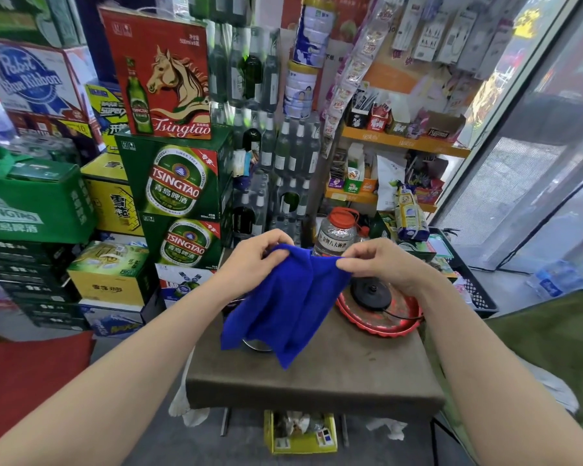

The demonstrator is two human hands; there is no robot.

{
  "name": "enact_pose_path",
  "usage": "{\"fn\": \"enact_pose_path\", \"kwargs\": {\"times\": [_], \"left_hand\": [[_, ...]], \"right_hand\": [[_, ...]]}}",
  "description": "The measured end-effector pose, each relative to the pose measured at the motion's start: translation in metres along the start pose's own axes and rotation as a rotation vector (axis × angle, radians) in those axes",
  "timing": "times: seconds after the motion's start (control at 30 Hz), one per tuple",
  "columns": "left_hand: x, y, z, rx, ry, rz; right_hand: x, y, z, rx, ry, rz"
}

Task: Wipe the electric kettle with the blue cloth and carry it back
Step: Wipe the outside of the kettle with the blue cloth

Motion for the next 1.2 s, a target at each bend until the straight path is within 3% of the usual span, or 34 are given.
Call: {"fn": "enact_pose_path", "kwargs": {"times": [0.23,0.47,0.57,0.7,0.77,0.87,0.93,1.1,1.2], "left_hand": [[0.021,-0.008,0.011,0.022,-0.12,0.018],[0.026,-0.004,0.014,0.249,-0.064,0.055],[0.024,-0.004,0.017,0.266,-0.021,0.005],[0.0,-0.017,0.019,0.009,0.045,-0.456],[-0.006,-0.008,0.023,0.044,0.003,-0.613],[0.016,0.016,0.03,0.291,-0.213,-0.603],[0.025,0.026,0.028,0.366,-0.243,-0.593],[0.019,0.025,0.017,0.299,-0.145,-0.691],[0.017,0.028,0.018,0.326,-0.1,-0.593]], "right_hand": [[-0.027,-0.015,-0.014,0.224,0.098,-0.12],[-0.043,-0.047,-0.014,-0.02,0.091,-0.216],[-0.036,-0.04,-0.013,0.045,0.118,-0.127],[-0.03,-0.01,-0.007,0.286,0.087,-0.157],[-0.028,0.005,-0.004,0.328,0.08,-0.079],[-0.024,0.01,-0.004,0.249,0.054,0.141],[-0.026,0.012,-0.004,0.243,0.053,0.164],[-0.042,0.011,-0.001,0.145,0.109,0.097],[-0.042,0.007,0.0,0.048,0.079,-0.04]]}}
Point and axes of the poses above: each hand's wrist, its own z-axis away from the middle knuckle, its own y-axis out of the back of the hand, x = y × z, the point moved 7 cm from there along -z, towards the middle knuckle, and after that the axes turned 13 degrees about y, right-handed, at the moved point
